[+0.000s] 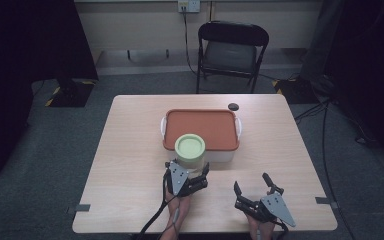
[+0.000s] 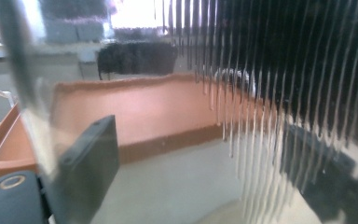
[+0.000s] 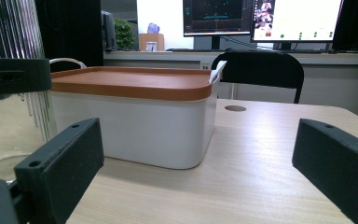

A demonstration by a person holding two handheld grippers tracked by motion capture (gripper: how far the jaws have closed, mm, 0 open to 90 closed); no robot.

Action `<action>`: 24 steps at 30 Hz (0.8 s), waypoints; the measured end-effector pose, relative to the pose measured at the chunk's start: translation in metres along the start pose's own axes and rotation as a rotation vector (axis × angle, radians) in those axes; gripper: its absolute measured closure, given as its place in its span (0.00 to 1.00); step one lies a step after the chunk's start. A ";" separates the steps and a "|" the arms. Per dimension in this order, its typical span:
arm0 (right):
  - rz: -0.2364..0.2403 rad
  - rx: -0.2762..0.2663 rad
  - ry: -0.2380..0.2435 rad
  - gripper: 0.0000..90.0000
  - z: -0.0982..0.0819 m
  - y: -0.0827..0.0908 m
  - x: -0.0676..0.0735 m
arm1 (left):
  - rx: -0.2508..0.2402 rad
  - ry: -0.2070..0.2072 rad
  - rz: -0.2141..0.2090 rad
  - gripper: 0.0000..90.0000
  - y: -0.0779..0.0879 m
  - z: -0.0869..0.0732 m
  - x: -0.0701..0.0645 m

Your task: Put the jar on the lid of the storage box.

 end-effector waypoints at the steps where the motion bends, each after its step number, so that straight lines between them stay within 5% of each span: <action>1: 0.000 0.000 0.000 0.01 0.000 0.000 0.000 | 0.000 0.001 -0.003 0.12 0.000 0.001 0.000; 24: 0.000 0.000 0.000 0.01 0.000 0.000 0.000 | 0.006 -0.037 -0.026 0.12 -0.013 0.037 0.011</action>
Point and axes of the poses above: each handheld gripper's, and its own axes: y roughly backward along the jaws, z roughly out of its top, x roughly to its left, the point moved 6 cm from there along -y, roughly forward along the jaws, and after that the axes turned 4 degrees about y, right-handed, at the moved point
